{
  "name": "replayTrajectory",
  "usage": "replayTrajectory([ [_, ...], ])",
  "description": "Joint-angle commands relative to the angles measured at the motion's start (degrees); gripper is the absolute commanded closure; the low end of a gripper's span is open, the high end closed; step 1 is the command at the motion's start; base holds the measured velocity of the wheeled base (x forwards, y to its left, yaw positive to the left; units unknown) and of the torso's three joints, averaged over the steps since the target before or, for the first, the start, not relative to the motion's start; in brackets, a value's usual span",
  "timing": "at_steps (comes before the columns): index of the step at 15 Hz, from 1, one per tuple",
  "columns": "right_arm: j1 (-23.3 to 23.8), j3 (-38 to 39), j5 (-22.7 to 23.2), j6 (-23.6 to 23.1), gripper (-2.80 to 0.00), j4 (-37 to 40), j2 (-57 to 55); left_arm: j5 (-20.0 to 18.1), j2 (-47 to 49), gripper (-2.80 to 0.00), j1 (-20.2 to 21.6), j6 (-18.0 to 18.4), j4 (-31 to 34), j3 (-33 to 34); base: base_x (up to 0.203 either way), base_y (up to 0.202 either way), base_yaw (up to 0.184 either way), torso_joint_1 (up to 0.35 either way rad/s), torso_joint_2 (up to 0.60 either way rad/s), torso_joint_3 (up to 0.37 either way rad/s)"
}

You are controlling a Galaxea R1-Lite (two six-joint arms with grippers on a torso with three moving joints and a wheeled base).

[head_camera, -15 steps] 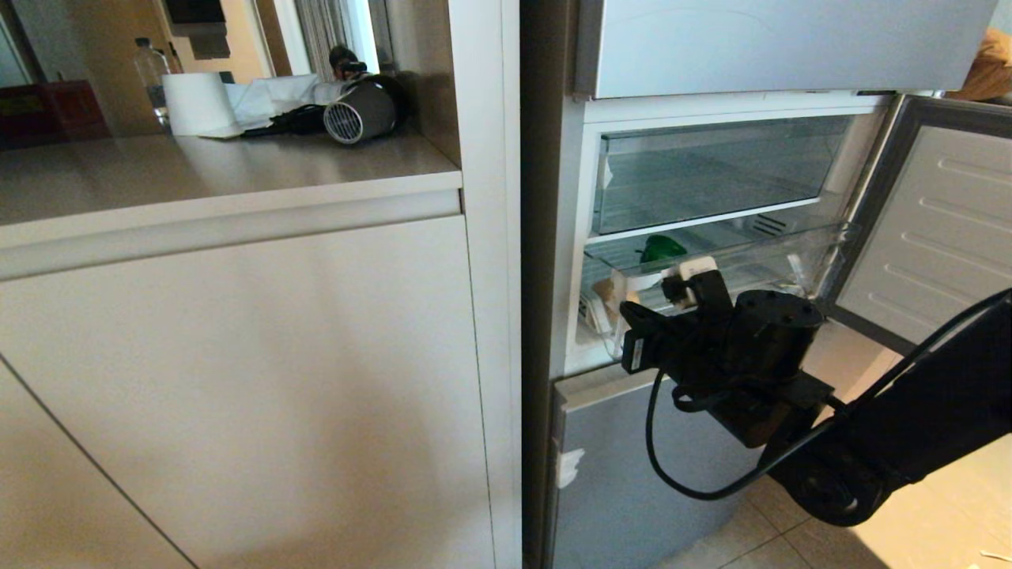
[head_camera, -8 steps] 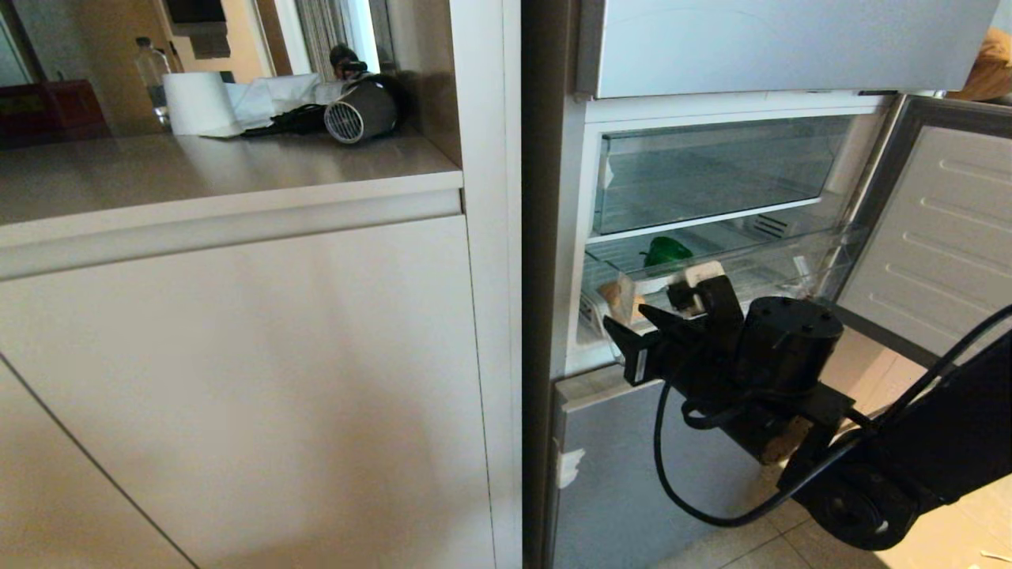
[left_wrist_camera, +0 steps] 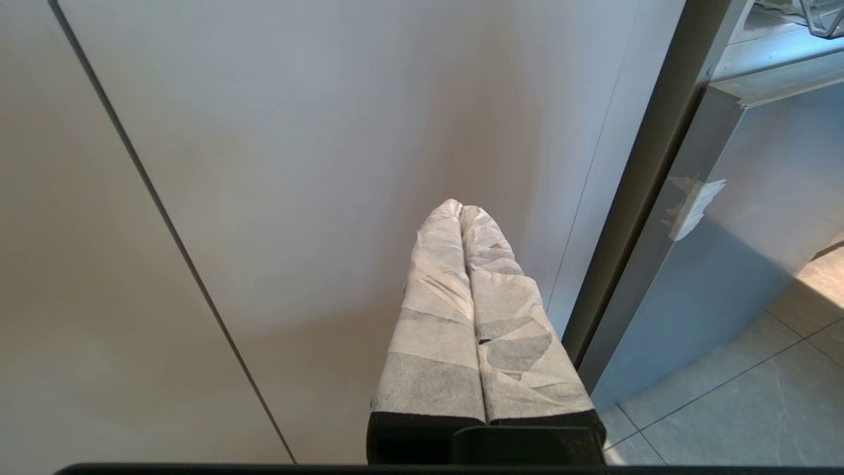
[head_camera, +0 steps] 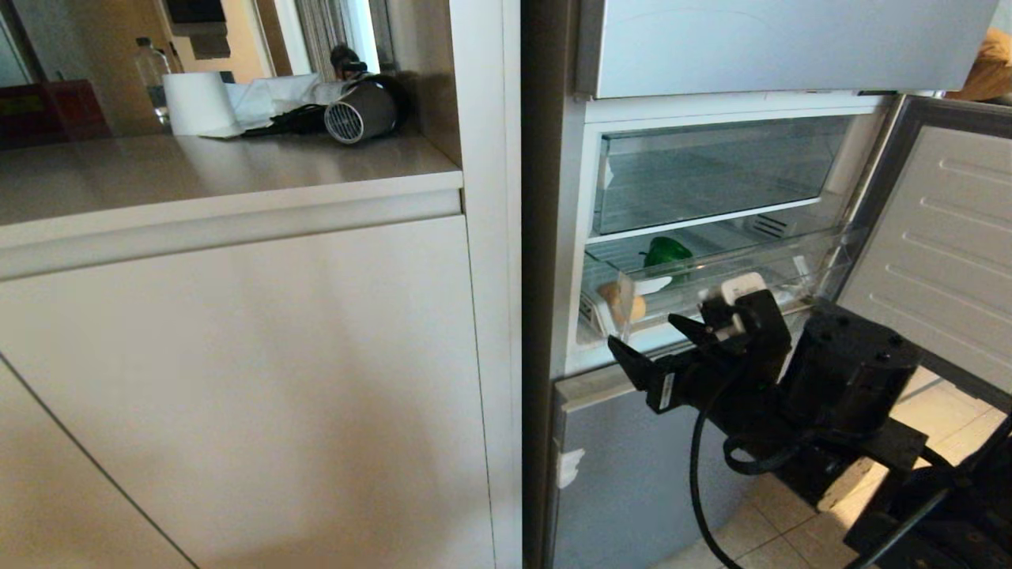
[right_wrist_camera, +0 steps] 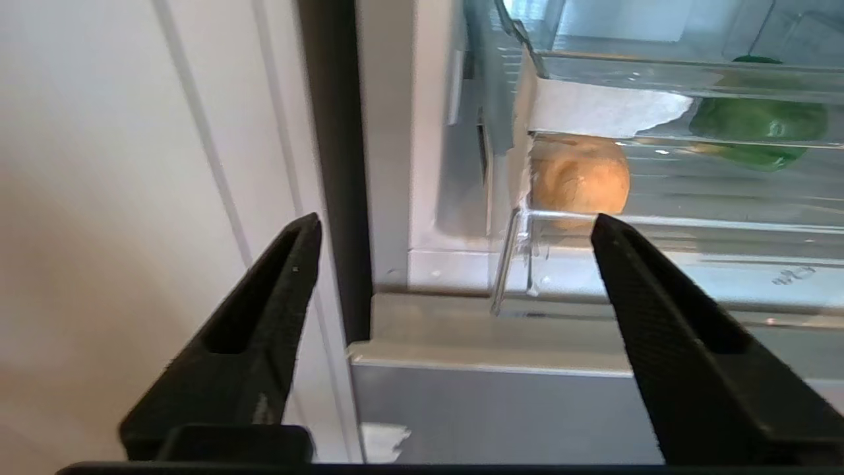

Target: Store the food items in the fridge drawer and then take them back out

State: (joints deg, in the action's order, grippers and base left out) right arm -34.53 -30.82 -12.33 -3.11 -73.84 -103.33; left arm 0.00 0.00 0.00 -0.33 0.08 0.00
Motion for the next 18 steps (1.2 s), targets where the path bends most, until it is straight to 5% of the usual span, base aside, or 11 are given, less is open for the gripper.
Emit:
replayTrajectory([
  [1,-0.82,2.55,-0.08,-0.02,-2.80,-0.44,4.46,0.00,0.00,0.00,0.00,-0.02,0.01,0.00,0.000,0.000,0.000,0.000,0.00,0.000],
  [6,-1.96,11.44,-0.03,0.03,-2.80,0.14,23.01,0.00,0.00,0.00,0.00,-0.02,0.01,0.00,0.000,0.000,0.000,0.000,0.00,0.000],
  [7,-1.98,13.53,-0.17,0.04,0.00,1.03,27.45,0.00,0.00,0.00,0.00,-0.02,0.01,0.00,0.000,0.000,0.000,0.000,0.00,0.000],
  [12,0.32,18.16,-9.32,0.22,0.00,18.63,51.07,0.00,0.00,0.00,0.00,-0.02,0.01,0.00,0.000,0.000,0.000,0.000,0.00,0.000],
  [16,22.93,18.93,-12.37,0.41,0.00,42.12,68.70,0.00,0.00,0.00,0.00,-0.02,0.01,0.00,0.000,0.000,0.000,0.000,0.00,0.000],
  [18,28.92,20.84,-11.48,0.35,0.00,57.11,76.73,0.00,0.00,0.00,0.00,-0.02,0.01,0.00,0.000,0.000,0.000,0.000,0.00,0.000],
])
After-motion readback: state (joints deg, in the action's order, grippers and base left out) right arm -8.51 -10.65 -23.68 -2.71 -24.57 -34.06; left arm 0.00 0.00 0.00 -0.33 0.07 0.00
